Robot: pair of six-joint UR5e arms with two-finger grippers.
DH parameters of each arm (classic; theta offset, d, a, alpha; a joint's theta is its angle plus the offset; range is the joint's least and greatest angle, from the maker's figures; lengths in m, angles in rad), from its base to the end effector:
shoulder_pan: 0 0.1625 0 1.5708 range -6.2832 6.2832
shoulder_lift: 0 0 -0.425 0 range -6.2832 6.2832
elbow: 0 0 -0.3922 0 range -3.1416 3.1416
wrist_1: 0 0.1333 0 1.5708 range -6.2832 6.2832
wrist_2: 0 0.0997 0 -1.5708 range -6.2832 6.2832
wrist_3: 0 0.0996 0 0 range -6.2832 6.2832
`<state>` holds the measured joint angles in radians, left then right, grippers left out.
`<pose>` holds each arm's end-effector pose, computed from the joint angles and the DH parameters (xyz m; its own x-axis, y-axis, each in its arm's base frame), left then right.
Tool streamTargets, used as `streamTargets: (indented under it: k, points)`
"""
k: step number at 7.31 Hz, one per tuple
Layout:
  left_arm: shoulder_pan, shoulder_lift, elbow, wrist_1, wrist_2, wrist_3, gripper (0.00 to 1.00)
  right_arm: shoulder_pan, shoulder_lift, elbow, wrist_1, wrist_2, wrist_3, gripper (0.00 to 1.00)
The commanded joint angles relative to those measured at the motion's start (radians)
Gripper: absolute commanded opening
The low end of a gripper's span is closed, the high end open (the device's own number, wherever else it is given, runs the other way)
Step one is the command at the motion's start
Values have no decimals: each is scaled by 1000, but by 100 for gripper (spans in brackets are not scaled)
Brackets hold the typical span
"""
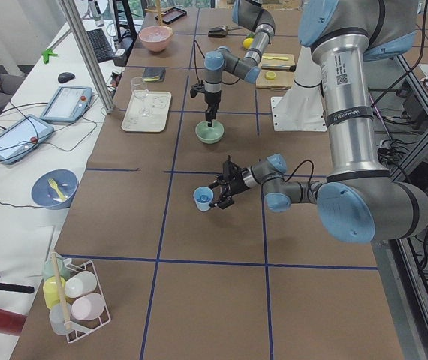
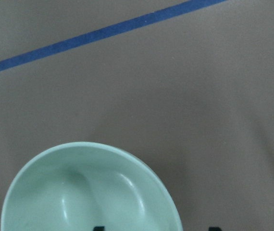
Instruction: Pour ice into bowl
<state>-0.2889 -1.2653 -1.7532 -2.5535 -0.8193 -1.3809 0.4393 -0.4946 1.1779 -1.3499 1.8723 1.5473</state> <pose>0.3085 -0.3017 0.5879 0.7473 -0.0782 -0.6598 0.5732 0.5782 0.5806 -0.6931 -0.4403 0.0971 0.5640 0.2403 0.7900 -0.1817 0.9694 -0.1651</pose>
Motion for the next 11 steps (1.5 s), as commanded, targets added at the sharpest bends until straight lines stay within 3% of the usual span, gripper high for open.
streamTargets:
  k: [1,4,6,8,9,10,11]
  points:
    - [1,-64,82,-4,54,-33,100,19,-1,8,-9,8,-6,100]
    - [-3,-82,113,-5,55,-44,100,39,-9,14,-29,22,-7,100]
    - [-3,-75,123,-7,62,-41,99,47,-39,122,-180,27,-62,100]
    - [-3,-81,127,-7,62,-41,95,56,-137,239,-209,27,-92,100]
    - [-4,-83,132,-7,62,-41,76,64,-189,296,-210,27,-111,100]
    - [-7,-82,132,-7,62,-40,43,73,-240,343,-210,28,-121,100]
    - [-16,-83,127,-7,60,-32,0,81,-322,424,-210,31,-151,100]
